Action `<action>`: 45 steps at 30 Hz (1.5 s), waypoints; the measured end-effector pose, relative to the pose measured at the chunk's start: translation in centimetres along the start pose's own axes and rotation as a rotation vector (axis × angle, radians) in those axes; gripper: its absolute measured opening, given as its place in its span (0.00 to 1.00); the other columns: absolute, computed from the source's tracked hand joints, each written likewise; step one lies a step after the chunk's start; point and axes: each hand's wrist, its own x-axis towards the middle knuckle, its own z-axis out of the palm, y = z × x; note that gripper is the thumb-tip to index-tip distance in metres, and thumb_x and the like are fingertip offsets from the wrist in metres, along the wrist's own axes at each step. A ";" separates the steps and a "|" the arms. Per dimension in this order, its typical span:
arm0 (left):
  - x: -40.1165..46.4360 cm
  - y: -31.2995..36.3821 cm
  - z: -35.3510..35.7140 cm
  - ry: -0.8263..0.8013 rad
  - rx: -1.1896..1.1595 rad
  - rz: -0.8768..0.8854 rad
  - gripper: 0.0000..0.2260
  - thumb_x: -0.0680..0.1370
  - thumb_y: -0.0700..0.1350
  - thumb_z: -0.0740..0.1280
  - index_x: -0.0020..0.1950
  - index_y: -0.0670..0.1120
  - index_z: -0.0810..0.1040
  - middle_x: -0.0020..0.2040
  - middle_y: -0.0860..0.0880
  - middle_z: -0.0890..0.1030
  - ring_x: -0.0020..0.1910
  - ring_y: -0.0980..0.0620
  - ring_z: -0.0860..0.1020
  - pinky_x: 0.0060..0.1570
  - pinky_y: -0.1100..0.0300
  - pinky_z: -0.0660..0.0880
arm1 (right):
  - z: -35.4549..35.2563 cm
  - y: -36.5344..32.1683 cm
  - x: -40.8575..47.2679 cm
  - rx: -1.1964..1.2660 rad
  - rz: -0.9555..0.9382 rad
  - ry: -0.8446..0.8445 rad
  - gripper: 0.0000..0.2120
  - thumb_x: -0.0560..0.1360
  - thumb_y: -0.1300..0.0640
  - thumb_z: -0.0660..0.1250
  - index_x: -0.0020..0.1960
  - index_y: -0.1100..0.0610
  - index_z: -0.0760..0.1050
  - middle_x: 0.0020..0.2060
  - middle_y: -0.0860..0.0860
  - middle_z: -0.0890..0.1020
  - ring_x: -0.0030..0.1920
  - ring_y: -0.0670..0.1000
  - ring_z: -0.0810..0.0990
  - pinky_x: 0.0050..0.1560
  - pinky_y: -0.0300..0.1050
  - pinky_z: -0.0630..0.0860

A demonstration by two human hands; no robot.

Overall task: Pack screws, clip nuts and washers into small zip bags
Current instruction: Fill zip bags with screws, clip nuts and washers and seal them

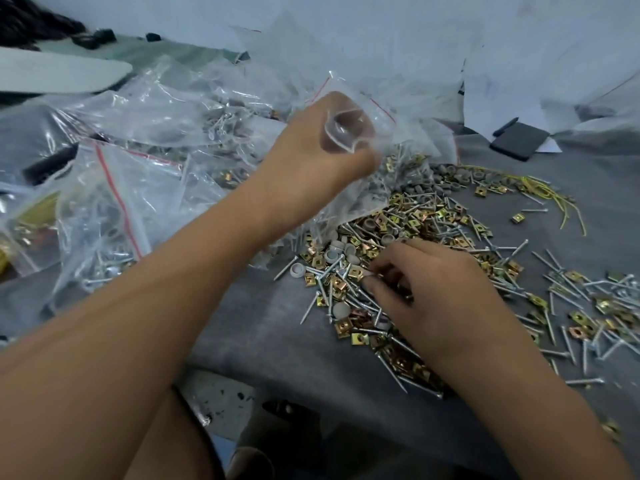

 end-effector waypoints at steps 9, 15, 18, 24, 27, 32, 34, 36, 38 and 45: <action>-2.0 -0.1 -1.4 -0.150 0.118 0.075 0.15 0.79 0.47 0.76 0.62 0.50 0.76 0.56 0.55 0.84 0.58 0.54 0.82 0.61 0.47 0.78 | -1.3 1.1 0.0 0.199 -0.056 0.097 0.06 0.77 0.51 0.71 0.54 0.46 0.81 0.48 0.38 0.81 0.50 0.41 0.80 0.52 0.40 0.77; -2.7 0.5 -1.2 -0.226 0.139 0.139 0.17 0.78 0.43 0.77 0.63 0.48 0.75 0.56 0.55 0.83 0.58 0.52 0.82 0.59 0.47 0.77 | -4.7 0.1 0.6 0.605 -0.013 0.511 0.09 0.77 0.56 0.76 0.56 0.47 0.83 0.47 0.44 0.87 0.48 0.50 0.87 0.48 0.40 0.83; -2.7 1.0 -0.8 -0.236 0.102 0.132 0.18 0.77 0.41 0.77 0.62 0.47 0.74 0.54 0.54 0.83 0.55 0.51 0.82 0.52 0.48 0.79 | -5.7 -0.7 1.9 0.515 -0.123 0.509 0.08 0.77 0.55 0.77 0.55 0.48 0.83 0.45 0.42 0.86 0.45 0.49 0.85 0.44 0.44 0.81; -2.4 0.9 -0.2 -0.209 0.002 0.122 0.14 0.78 0.37 0.74 0.59 0.43 0.73 0.45 0.50 0.79 0.38 0.53 0.76 0.37 0.52 0.73 | -5.7 -0.3 3.8 0.230 -0.220 0.340 0.08 0.75 0.52 0.78 0.53 0.47 0.85 0.45 0.41 0.84 0.45 0.47 0.80 0.46 0.39 0.72; -2.2 0.5 -0.1 -0.197 -0.012 0.114 0.14 0.77 0.36 0.73 0.59 0.44 0.73 0.43 0.52 0.79 0.36 0.56 0.75 0.35 0.58 0.72 | -5.3 -0.1 4.1 0.227 -0.231 0.371 0.10 0.75 0.52 0.78 0.56 0.49 0.85 0.46 0.42 0.84 0.45 0.46 0.80 0.47 0.35 0.70; -1.8 0.5 -0.4 -0.175 0.022 0.093 0.13 0.78 0.42 0.73 0.60 0.50 0.75 0.52 0.57 0.83 0.52 0.59 0.82 0.53 0.54 0.80 | -4.6 -0.7 4.3 0.641 -0.143 0.575 0.07 0.82 0.56 0.70 0.59 0.52 0.76 0.51 0.51 0.83 0.48 0.52 0.82 0.47 0.50 0.78; -1.8 0.5 -0.9 -0.113 -0.022 0.073 0.11 0.79 0.45 0.72 0.60 0.49 0.76 0.56 0.53 0.84 0.59 0.55 0.83 0.65 0.48 0.78 | -4.0 0.1 4.2 0.709 0.024 0.618 0.03 0.84 0.54 0.66 0.56 0.52 0.75 0.46 0.52 0.82 0.44 0.53 0.81 0.44 0.55 0.78; -1.7 0.4 -1.5 -0.006 -0.125 0.026 0.11 0.77 0.47 0.71 0.58 0.48 0.76 0.56 0.50 0.85 0.58 0.52 0.84 0.64 0.48 0.78 | -2.9 0.7 4.3 0.564 0.116 0.390 0.03 0.83 0.49 0.67 0.52 0.48 0.77 0.42 0.45 0.82 0.41 0.44 0.79 0.41 0.41 0.77; -1.5 0.5 -1.8 0.133 -0.257 -0.026 0.12 0.74 0.48 0.72 0.54 0.48 0.76 0.55 0.43 0.86 0.57 0.46 0.85 0.63 0.45 0.80 | -1.2 0.2 4.4 0.361 0.086 0.075 0.03 0.79 0.47 0.72 0.49 0.45 0.79 0.42 0.41 0.81 0.44 0.39 0.79 0.42 0.30 0.73; -1.1 0.7 -2.9 0.392 -0.440 -0.092 0.13 0.70 0.44 0.73 0.52 0.47 0.75 0.56 0.31 0.82 0.59 0.33 0.81 0.63 0.34 0.76 | 1.9 -1.4 4.7 0.121 0.010 -0.069 0.09 0.74 0.45 0.77 0.51 0.45 0.80 0.45 0.40 0.76 0.46 0.42 0.76 0.51 0.46 0.78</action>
